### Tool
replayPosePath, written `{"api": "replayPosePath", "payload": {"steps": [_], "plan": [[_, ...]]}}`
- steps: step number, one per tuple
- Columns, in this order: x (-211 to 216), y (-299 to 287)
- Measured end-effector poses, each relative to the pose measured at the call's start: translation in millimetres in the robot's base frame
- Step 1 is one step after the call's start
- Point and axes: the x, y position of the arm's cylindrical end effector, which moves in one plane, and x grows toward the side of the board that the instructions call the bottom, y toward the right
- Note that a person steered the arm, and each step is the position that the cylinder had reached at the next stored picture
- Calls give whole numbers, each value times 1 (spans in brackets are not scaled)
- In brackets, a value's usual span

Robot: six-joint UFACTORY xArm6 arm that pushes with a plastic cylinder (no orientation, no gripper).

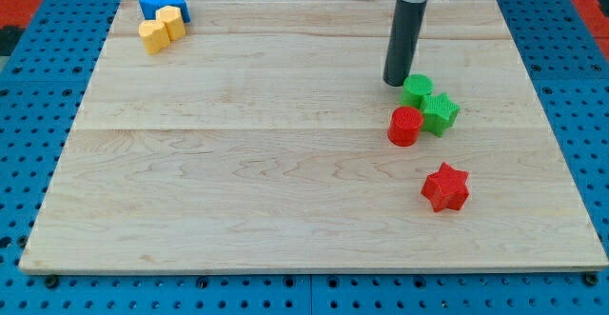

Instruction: Slide the red circle below the green star

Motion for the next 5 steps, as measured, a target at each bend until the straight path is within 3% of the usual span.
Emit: {"api": "replayPosePath", "payload": {"steps": [2,3,4,5], "plan": [[-9,25],[-24,-15],[23,-15],[39,-17]]}}
